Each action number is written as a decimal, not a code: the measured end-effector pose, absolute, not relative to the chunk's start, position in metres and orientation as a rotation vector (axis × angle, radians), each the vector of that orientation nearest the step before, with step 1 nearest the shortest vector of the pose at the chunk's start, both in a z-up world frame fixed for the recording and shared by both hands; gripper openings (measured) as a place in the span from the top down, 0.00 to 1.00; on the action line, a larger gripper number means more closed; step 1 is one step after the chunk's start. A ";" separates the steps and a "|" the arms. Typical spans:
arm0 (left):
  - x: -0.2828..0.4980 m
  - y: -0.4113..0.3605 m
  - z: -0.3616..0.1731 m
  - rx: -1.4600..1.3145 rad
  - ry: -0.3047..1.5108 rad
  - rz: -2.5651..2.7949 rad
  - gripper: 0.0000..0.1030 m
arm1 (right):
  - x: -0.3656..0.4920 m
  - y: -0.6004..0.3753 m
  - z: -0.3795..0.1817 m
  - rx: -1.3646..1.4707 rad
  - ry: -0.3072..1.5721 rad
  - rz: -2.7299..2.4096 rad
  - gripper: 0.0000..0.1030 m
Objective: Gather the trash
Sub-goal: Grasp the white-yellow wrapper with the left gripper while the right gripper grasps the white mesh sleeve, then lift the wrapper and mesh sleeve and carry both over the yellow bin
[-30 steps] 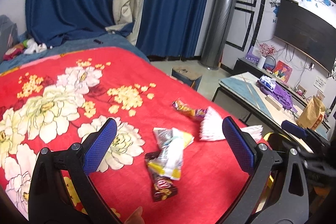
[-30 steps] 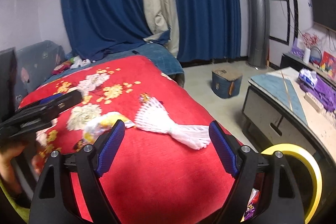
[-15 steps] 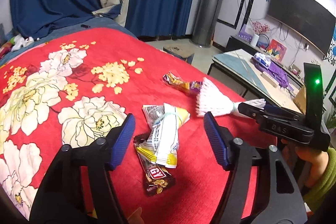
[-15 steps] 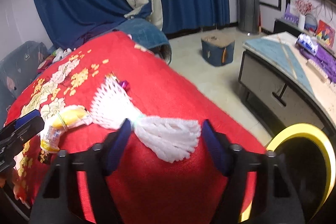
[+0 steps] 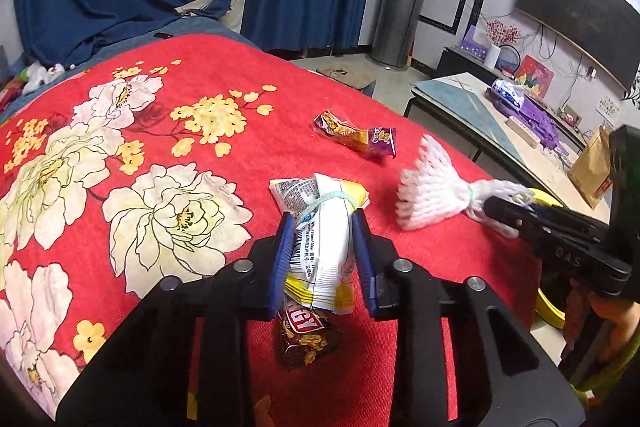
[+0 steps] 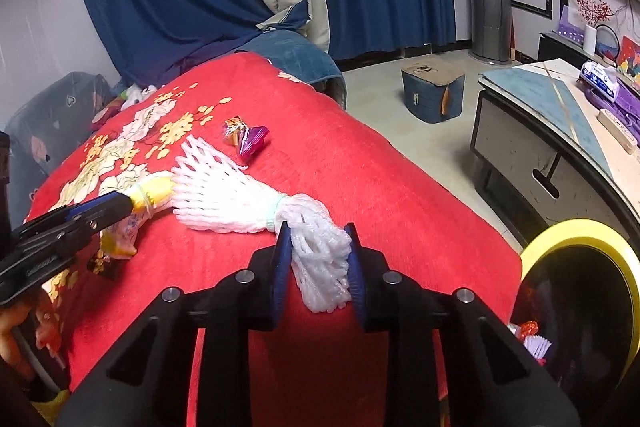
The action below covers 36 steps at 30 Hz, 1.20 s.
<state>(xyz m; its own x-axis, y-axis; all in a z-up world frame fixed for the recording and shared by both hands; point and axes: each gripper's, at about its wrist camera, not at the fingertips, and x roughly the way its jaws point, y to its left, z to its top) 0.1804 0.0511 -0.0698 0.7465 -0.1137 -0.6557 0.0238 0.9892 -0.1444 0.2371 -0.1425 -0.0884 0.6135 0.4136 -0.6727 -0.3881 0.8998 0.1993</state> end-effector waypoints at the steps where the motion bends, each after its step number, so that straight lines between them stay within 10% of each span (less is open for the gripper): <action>1: 0.180 0.052 -0.068 -0.135 0.717 -0.077 0.79 | 0.234 -0.145 -0.087 0.039 0.780 0.464 0.76; 36: 0.142 -0.010 -0.003 -0.162 0.523 -0.319 0.80 | 0.174 -0.247 -0.007 0.079 0.575 0.374 0.77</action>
